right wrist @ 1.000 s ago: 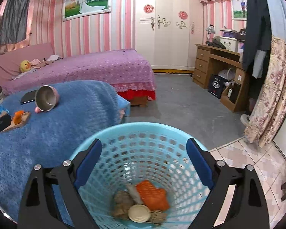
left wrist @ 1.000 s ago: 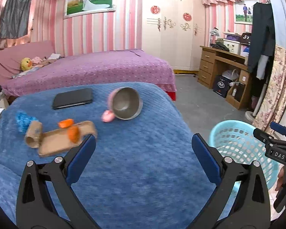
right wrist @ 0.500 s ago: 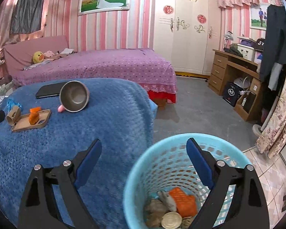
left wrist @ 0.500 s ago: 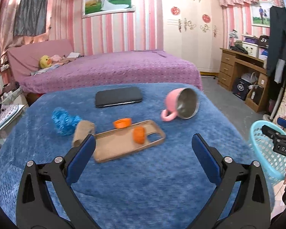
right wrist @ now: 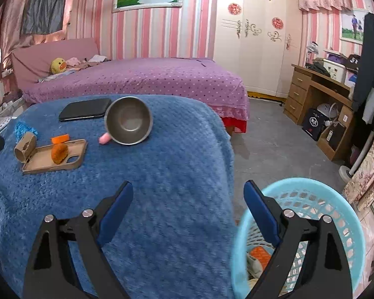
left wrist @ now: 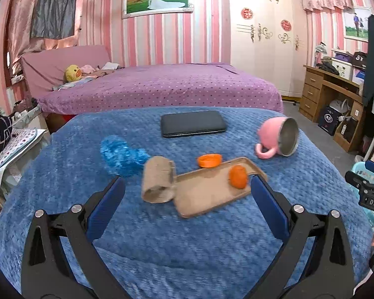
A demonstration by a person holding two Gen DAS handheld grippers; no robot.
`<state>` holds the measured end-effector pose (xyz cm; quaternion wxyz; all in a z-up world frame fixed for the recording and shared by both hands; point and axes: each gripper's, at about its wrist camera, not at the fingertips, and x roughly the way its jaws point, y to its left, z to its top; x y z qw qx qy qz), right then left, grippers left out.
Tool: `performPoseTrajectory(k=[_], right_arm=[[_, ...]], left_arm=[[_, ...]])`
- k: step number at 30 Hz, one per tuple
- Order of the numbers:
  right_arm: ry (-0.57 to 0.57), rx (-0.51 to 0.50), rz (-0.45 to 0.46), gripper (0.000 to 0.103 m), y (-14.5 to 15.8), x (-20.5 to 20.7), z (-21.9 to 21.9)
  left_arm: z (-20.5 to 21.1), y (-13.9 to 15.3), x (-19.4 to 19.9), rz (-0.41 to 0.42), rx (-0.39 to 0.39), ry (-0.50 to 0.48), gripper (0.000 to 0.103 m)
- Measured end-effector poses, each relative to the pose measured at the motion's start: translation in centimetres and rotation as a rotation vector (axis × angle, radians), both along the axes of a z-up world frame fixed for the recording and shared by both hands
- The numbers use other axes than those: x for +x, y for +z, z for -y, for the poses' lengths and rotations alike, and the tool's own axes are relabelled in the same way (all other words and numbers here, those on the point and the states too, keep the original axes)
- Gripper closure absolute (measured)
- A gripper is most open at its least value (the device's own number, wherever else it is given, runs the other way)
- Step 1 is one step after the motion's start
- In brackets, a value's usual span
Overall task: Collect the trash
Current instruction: 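Move both tools back over the bed toward the cardboard tube and tray, then grasp the cardboard tube with the left tool while the right tool grasps the orange piece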
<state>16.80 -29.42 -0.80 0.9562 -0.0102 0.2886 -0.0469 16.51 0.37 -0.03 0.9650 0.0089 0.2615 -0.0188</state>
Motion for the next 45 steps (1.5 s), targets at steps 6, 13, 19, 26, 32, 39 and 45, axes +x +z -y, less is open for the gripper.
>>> performPoseTrajectory(k=[6, 13, 19, 26, 32, 39, 45], right_arm=[[0.033, 0.011, 0.007, 0.015, 0.6, 1.0, -2.3], [0.089, -0.013, 0.007, 0.015, 0.9, 2.6, -5.6], [0.135, -0.036, -0.035, 0.015, 0.1, 5.0, -7.9], [0.137, -0.016, -0.083, 0.015, -1.5, 7.0, -8.0], [0.113, 0.025, -0.095, 0.015, -1.8, 6.9, -6.7], [0.108, 0.025, -0.107, 0.015, -2.0, 6.9, -6.1], [0.137, -0.006, -0.105, 0.015, -2.0, 6.6, -7.8]], left_arm=[[-3.5, -0.1, 1.3, -0.026, -0.026, 0.059, 0.006], [-6.8, 0.1, 2.6, -0.044, -0.043, 0.129, 0.006], [-7.8, -0.4, 3.6, -0.062, -0.029, 0.144, 0.006], [-7.0, -1.7, 4.8, -0.094, -0.008, 0.127, 0.006], [-5.0, -3.5, 6.6, -0.153, -0.002, 0.069, 0.006], [-4.2, -5.0, 8.5, -0.226, -0.06, 0.025, 0.037], [-5.0, -4.8, 7.9, -0.226, -0.111, 0.012, 0.059]])
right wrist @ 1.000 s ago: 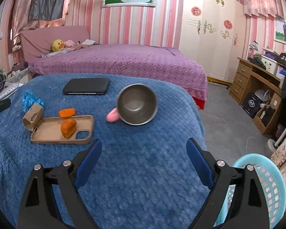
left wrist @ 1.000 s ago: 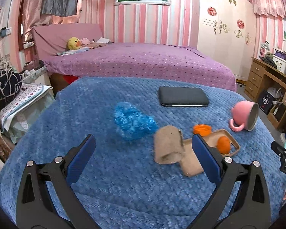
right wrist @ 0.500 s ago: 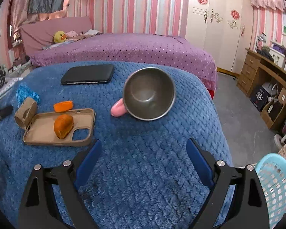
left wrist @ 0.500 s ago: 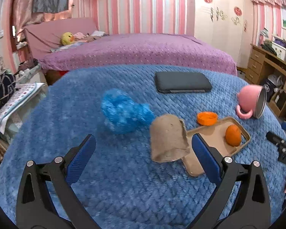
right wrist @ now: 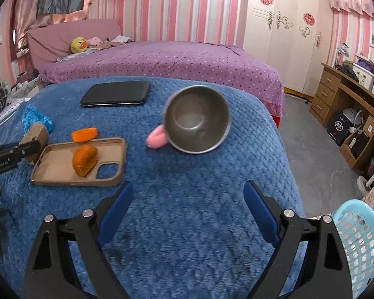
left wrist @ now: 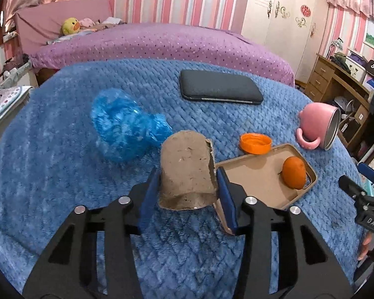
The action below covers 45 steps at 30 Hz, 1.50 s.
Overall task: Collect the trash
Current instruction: 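Grasp the cardboard tube with the left tool while the right tool grasps the orange piece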
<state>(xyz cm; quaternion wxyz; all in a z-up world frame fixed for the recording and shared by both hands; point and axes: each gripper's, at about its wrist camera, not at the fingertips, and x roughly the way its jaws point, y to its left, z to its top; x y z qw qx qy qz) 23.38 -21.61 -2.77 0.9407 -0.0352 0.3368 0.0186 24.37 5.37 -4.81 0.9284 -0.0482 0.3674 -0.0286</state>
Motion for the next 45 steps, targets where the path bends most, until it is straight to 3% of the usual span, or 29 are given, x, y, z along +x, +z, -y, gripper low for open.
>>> performPoseTrajectory(k=[7, 14, 23, 26, 35, 45], right_arm=[[0.056, 0.021, 0.015, 0.015, 0.5, -0.1, -3.2], [0.134, 0.012, 0.008, 0.018, 0.3, 0.7, -7.4], [0.199, 0.023, -0.082, 0.067, -0.9, 3.2, -10.2], [0.236, 0.029, -0.1, 0.078, -1.4, 3.3, -10.7], [0.265, 0.005, -0.018, 0.08, 0.1, 1.3, -10.9], [0.196, 0.03, 0.019, 0.08, 1.6, -1.1, -6.5]], left_arm=[[-1.6, 1.3, -3.2, 0.049, 0.103, 0.027, 0.059], [-5.3, 1.3, -4.6, 0.043, 0.1, 0.099, 0.059], [-7.7, -0.3, -3.7, -0.023, 0.066, 0.142, 0.059], [-7.5, -0.4, -3.7, -0.023, 0.067, 0.14, 0.059], [-7.0, 0.4, -4.1, -0.003, 0.056, 0.141, 0.061], [-3.3, 2.7, -5.1, 0.062, 0.051, 0.106, 0.061]])
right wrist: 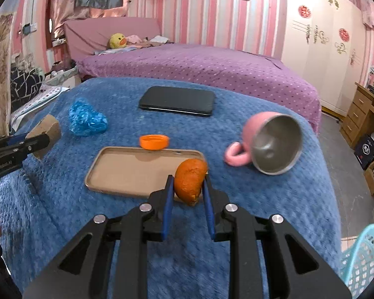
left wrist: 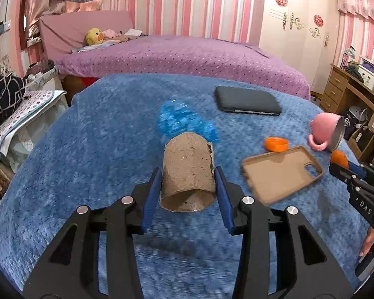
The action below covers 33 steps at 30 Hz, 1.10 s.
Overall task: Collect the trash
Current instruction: 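Grasp the cardboard tube with the left tool while the right tool grasps the orange piece, then carry the tube and orange piece over the blue basket with both tools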
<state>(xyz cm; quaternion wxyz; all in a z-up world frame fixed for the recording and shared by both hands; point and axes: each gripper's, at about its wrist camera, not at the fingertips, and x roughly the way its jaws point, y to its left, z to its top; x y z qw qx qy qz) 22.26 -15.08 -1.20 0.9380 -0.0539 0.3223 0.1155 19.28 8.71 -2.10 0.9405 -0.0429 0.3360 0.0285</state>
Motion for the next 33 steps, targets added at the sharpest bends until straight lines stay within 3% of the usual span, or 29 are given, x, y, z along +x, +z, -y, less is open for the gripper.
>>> performPoseTrajectory(k=[14, 25, 33], right_arm=[[-0.11, -0.043, 0.055, 0.08, 2.2, -4.6, 7.4], [-0.272, -0.031, 0.062, 0.08, 2.9, -8.5, 16.1], [-0.348, -0.041, 0.065, 0.08, 2.7, -9.8, 21.2]], left_arm=[[8.2, 3.2, -2.9, 0.097, -0.011, -0.115, 0.062], [13.7, 3.1, -4.6, 0.113, -0.012, -0.2, 0.061], [16.1, 2.6, -5.2, 0.116, 0.039, -0.223, 0.061]])
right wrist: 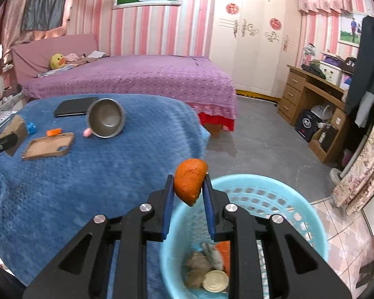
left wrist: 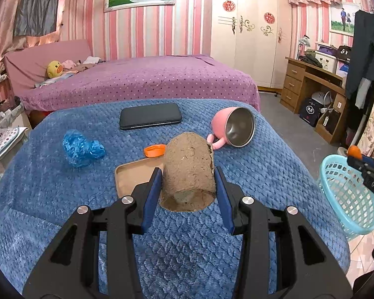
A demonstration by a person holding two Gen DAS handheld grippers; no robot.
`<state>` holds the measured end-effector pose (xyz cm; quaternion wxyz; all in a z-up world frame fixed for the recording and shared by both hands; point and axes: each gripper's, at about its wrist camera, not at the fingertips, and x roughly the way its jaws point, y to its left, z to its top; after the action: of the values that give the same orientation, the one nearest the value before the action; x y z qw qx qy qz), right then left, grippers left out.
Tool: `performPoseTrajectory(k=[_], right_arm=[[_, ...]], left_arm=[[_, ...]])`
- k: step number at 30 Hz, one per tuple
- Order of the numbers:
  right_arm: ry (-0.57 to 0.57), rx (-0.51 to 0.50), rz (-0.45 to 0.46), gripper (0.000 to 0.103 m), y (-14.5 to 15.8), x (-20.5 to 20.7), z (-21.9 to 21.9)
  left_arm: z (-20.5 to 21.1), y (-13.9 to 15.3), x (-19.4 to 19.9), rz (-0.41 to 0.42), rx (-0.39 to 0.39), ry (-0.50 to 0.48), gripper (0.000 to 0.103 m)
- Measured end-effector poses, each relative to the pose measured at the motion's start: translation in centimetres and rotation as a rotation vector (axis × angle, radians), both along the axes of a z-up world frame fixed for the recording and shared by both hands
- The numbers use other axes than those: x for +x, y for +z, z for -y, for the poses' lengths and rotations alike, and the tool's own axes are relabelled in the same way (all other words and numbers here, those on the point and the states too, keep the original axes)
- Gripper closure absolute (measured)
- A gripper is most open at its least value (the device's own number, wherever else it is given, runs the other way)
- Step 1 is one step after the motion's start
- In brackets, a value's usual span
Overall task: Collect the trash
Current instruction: 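Carry the tube and orange piece over the blue basket with both tools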
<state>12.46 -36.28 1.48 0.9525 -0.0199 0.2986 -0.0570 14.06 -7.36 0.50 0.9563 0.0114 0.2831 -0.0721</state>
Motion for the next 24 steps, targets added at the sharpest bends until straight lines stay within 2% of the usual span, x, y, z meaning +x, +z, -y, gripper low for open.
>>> performPoseTrajectory(k=[11, 15, 24], right_arm=[[-0.068, 0.028, -0.009, 0.08, -1.1, -1.4, 6.0], [-0.09, 0.039, -0.003, 0.08, -1.3, -1.9, 7.7], [-0.163, 0.052, 0.013, 0.08, -1.9, -3.5, 11.9]], left_arm=[[4.2, 0.3, 0.0, 0.022, 0.036, -0.031, 0.061], [6.6, 0.2, 0.2, 0.01, 0.0, -0.051, 0.061], [14.4, 0.0, -0.7, 0.021, -0.01, -0.169, 0.061]])
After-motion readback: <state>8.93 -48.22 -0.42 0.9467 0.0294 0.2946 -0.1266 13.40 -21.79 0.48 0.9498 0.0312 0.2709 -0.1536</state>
